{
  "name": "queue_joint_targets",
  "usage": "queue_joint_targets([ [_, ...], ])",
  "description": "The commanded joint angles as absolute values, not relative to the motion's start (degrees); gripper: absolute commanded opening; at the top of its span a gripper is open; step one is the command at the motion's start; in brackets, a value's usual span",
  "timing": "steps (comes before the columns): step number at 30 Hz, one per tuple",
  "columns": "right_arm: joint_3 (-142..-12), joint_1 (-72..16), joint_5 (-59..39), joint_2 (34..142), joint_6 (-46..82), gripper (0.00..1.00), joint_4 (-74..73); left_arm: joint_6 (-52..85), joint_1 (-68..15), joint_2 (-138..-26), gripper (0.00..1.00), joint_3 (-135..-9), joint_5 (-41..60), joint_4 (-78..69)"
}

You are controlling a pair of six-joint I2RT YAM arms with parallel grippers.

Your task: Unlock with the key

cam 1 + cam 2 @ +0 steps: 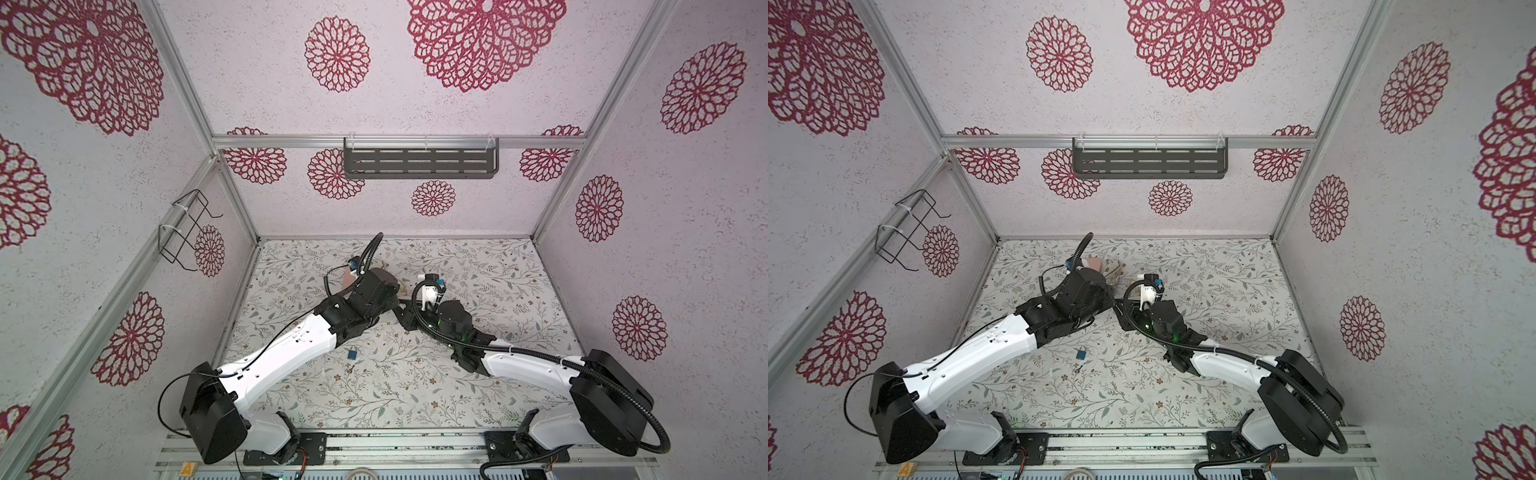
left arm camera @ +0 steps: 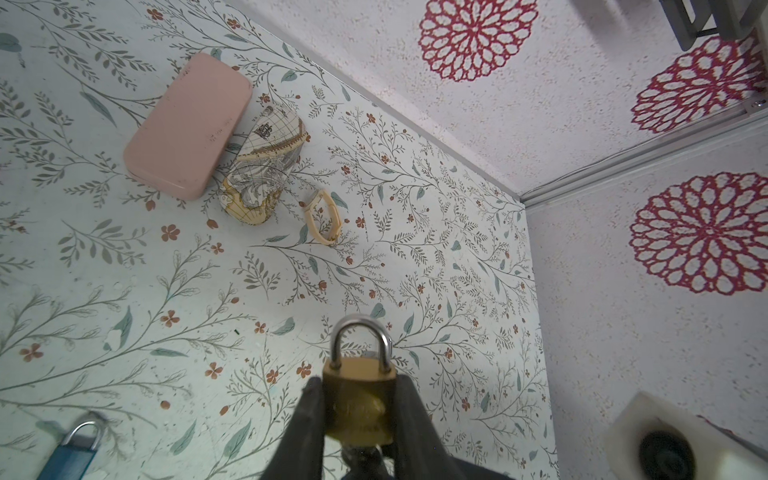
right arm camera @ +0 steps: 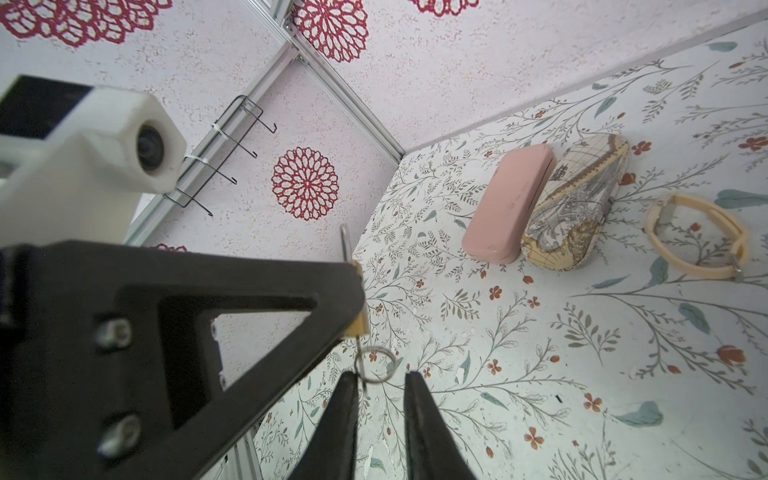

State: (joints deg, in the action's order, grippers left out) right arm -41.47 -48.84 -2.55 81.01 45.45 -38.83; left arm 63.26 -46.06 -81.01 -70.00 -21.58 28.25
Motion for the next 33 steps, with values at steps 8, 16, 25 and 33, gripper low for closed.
queue_joint_targets([
  [8,-44.19,-48.33,-3.63,81.25,43.15,0.22,-41.22,63.73,-45.79,-79.70,0.00,-68.99,-21.61,26.45],
  [16,-43.81,-48.34,-3.85,82.01,43.71,0.17,-41.30,63.83,-45.80,-79.54,0.00,-69.17,-21.70,26.43],
  [25,-44.07,-48.11,-3.67,81.83,43.41,0.07,-41.23,64.83,-45.88,-79.10,0.00,-68.47,-19.32,25.83],
  [33,-45.12,-47.99,-4.66,82.44,43.16,0.00,-41.96,66.42,-47.34,-79.28,0.00,-68.01,-14.93,25.54],
])
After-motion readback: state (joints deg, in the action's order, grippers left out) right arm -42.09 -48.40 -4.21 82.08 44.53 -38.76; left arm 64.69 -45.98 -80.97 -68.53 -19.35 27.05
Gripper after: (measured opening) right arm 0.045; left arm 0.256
